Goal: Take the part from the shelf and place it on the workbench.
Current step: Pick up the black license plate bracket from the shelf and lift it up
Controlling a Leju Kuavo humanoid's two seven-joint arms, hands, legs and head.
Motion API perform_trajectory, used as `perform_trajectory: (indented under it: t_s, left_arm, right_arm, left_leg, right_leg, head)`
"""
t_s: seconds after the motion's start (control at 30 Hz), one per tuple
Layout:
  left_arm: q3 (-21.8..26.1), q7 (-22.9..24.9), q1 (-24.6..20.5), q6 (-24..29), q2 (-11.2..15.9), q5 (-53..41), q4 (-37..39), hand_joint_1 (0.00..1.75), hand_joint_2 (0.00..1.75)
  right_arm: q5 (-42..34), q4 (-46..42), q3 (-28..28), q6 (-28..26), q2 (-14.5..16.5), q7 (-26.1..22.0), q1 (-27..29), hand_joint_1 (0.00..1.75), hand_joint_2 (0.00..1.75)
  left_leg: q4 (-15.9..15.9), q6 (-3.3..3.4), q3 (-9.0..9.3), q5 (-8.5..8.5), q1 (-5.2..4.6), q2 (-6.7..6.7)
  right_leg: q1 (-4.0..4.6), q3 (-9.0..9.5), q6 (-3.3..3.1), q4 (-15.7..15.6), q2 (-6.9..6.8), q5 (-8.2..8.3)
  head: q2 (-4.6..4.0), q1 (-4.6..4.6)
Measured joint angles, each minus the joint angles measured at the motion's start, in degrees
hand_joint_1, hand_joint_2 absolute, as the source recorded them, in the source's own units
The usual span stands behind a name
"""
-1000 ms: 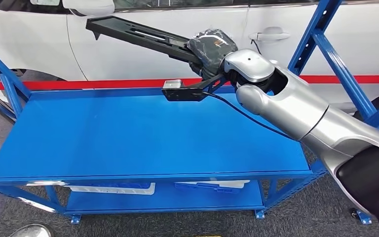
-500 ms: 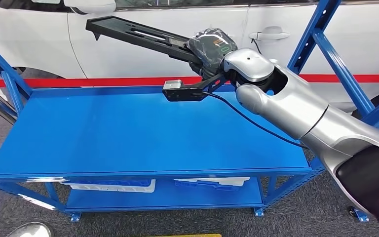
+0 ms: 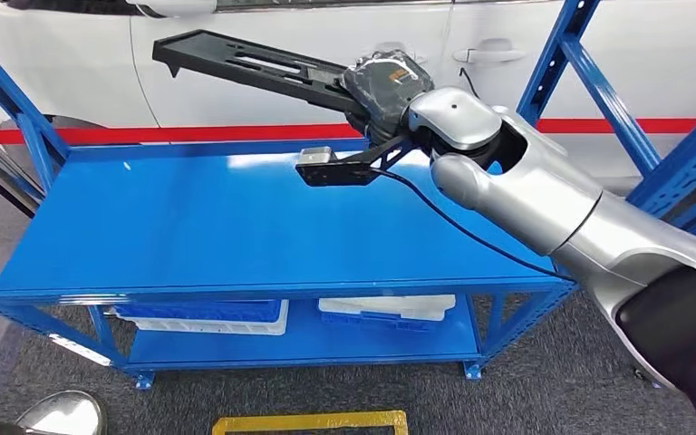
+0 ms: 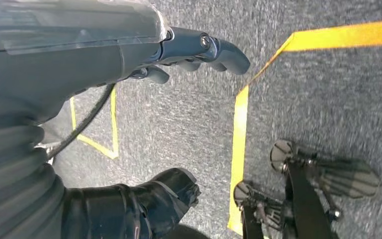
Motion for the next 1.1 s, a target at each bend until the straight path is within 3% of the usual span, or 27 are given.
perform_trajectory:
  t_s: [0.03,0.1,0.17,0.23,0.27,0.33,0.4,0.47,0.53,0.57,0.6,0.67,0.7,0.73,0.77,0.83,0.9,1.03,1.1]
  left_arm:
    - [0.0,0.01,-0.03,0.01,-0.01,-0.03,0.0,0.0,1.75]
    - [0.01,0.06,-0.08,0.02,-0.09,-0.03,0.0,0.0,1.75]
    - [0.0,0.09,-0.23,0.03,-0.17,-0.03,0.0,0.0,1.75]
    - [0.0,0.09,-0.35,0.07,-0.16,-0.03,0.0,0.0,1.75]
    - [0.0,0.11,-0.37,0.1,-0.16,-0.03,0.0,0.0,1.75]
    - [0.01,0.15,-0.38,0.2,-0.16,-0.04,0.0,0.0,1.75]
    - [0.01,0.18,-0.46,0.3,-0.14,-0.06,0.0,0.0,1.75]
    - [0.01,0.18,-0.5,0.34,-0.1,-0.09,0.0,0.0,1.75]
    - [0.01,0.19,-0.45,0.34,-0.11,-0.11,0.0,0.0,1.75]
    - [0.01,0.2,-0.45,0.34,-0.13,-0.12,0.0,0.0,1.75]
    - [0.01,0.2,-0.43,0.34,-0.15,-0.12,0.0,0.0,1.75]
    - [0.01,0.21,-0.41,0.34,-0.15,-0.13,0.0,0.0,1.75]
    - [0.01,0.22,-0.4,0.34,-0.14,-0.13,0.0,0.0,1.75]
    - [0.01,0.24,-0.4,0.35,-0.14,-0.14,0.0,0.0,1.75]
    - [0.01,0.28,-0.41,0.36,-0.13,-0.15,0.0,0.0,1.75]
    - [0.01,0.39,-0.41,0.38,-0.13,-0.16,0.0,0.0,1.75]
    - [0.01,0.44,-0.4,0.39,-0.14,-0.16,0.0,0.0,1.75]
    - [0.01,0.45,-0.4,0.39,-0.14,-0.16,0.0,0.0,1.75]
    - [0.01,0.48,-0.4,0.41,-0.14,-0.16,0.0,0.0,1.75]
  right_arm:
    - [0.0,-0.01,-0.01,0.3,0.2,-0.04,-0.07,1.75,1.75]
    - [-0.12,-0.17,-0.01,0.8,0.73,-0.15,-0.23,1.75,1.75]
    - [-0.33,-0.39,-0.01,1.0,1.11,-0.28,-0.35,1.75,1.75]
    - [-0.46,-0.45,-0.01,1.18,1.23,-0.38,-0.37,1.75,1.75]
    - [-0.47,-0.45,-0.01,1.27,1.25,-0.42,-0.37,1.75,1.75]
    - [-0.47,-0.46,-0.01,1.34,1.26,-0.42,-0.42,1.75,1.75]
    - [-0.47,-0.61,-0.01,1.34,1.22,-0.41,-0.62,1.75,1.75]
    - [-0.52,-0.76,-0.01,1.33,1.15,-0.43,-0.88,1.75,1.75]
    - [-0.59,-0.74,-0.01,1.33,0.95,-0.51,-0.91,1.75,1.75]
    - [-0.6,-0.73,-0.01,1.33,0.78,-0.56,-0.87,1.75,1.75]
    - [-0.61,-0.71,-0.01,1.33,0.6,-0.57,-0.84,1.75,1.75]
    - [-0.62,-0.7,-0.01,1.31,0.4,-0.58,-0.81,1.75,1.75]
    - [-0.62,-0.69,-0.01,1.29,0.37,-0.59,-0.76,1.75,1.75]
    - [-0.62,-0.68,-0.01,1.28,0.33,-0.6,-0.69,1.75,1.75]
    - [-0.62,-0.67,-0.01,1.29,0.3,-0.6,-0.63,1.75,1.75]
    - [-0.62,-0.66,-0.01,1.3,0.27,-0.6,-0.57,1.75,1.75]
    - [-0.62,-0.66,-0.01,1.31,0.27,-0.6,-0.56,1.75,1.75]
    - [-0.62,-0.67,-0.01,1.31,0.27,-0.6,-0.56,1.75,1.75]
    - [-0.62,-0.7,-0.01,1.31,0.28,-0.6,-0.59,1.75,1.75]
  left_leg:
    - [0.24,-0.31,-0.38,-0.39,0.05,-0.03]
    - [3.63,-0.88,-1.93,-4.38,0.24,-0.04]
    - [10.87,-1.34,-3.88,-10.01,0.34,-0.02]
    - [16.69,-1.58,-4.3,-11.72,0.36,-0.01]
    - [17.04,-1.55,-3.18,-10.8,0.36,-0.01]
    - [12.0,-1.21,1.88,-8.37,0.35,-0.02]
    - [3.72,-0.65,8.09,-8.75,0.1,-0.08]
    - [-0.61,-0.09,10.37,-9.74,-0.29,-0.21]
    - [-1.39,0.63,9.76,-8.64,-0.23,-0.12]
    - [-1.68,1.06,9.42,-7.87,-0.12,0.01]
    - [-1.95,1.49,8.96,-7.09,0.01,0.15]
    - [-1.89,1.96,7.44,-5.72,-0.03,0.28]
    - [-1.7,2.04,6.49,-5.14,-0.08,0.3]
    - [-1.44,2.01,5.46,-4.57,-0.12,0.3]
    - [-1.13,1.97,4.43,-4.04,-0.15,0.29]
    - [-0.5,1.83,2.69,-3.21,-0.16,0.28]
    - [-0.21,1.73,2.0,-2.89,-0.16,0.28]
    - [-0.17,1.71,1.92,-2.85,-0.16,0.28]
    - [0.05,1.57,1.47,-2.59,-0.16,0.28]
  right_leg:
    - [-0.13,-0.43,-0.49,-0.13,-0.11,0.56]
    - [-0.45,-1.78,-1.41,-0.41,-0.26,2.0]
    - [-0.34,-3.41,-1.72,-0.32,-0.22,3.3]
    - [-0.26,-5.05,-1.65,-0.14,-0.32,4.47]
    - [-0.24,-5.89,-1.57,-0.03,-0.39,5.04]
    - [-0.23,-7.22,-1.32,0.13,-0.46,6.07]
    - [-0.09,-8.01,-0.83,0.14,-0.5,7.07]
    - [-0.1,-8.27,-0.17,-0.23,-0.61,8.15]
    - [-0.21,-8.51,0.52,-0.58,-0.47,8.81]
    - [-0.18,-8.86,0.81,-0.03,-0.29,7.83]
    - [-0.16,-9.38,1.02,1.43,-0.13,5.85]
    - [-0.19,-10.82,1.18,7.48,-0.04,-0.05]
    - [-0.22,-11.34,1.16,10.83,-0.05,-2.03]
    - [-0.24,-11.42,1.1,13.36,-0.06,-2.74]
    - [-0.23,-10.8,1.01,14.33,-0.06,-2.09]
    - [-0.21,-8.04,0.73,12.34,-0.06,0.85]
    - [-0.19,-6.24,0.57,10.31,-0.06,2.27]
    - [-0.19,-5.95,0.54,9.94,-0.06,2.37]
    - [-0.11,-3.95,0.34,7.09,-0.05,1.92]
  head:
    - [0.01,-0.01]
    - [0.01,-0.1]
    - [0.01,-0.19]
    - [0.0,-0.19]
    - [0.0,-0.19]
    - [0.01,-0.2]
    - [0.01,-0.2]
    - [0.01,-0.17]
    - [0.01,-0.13]
    - [0.01,-0.1]
    - [0.01,-0.07]
    - [0.01,-0.03]
    - [0.01,-0.03]
    - [0.01,-0.03]
    - [0.01,-0.03]
    - [0.01,-0.03]
    - [0.01,-0.03]
    - [0.01,-0.03]
    - [0.01,-0.04]
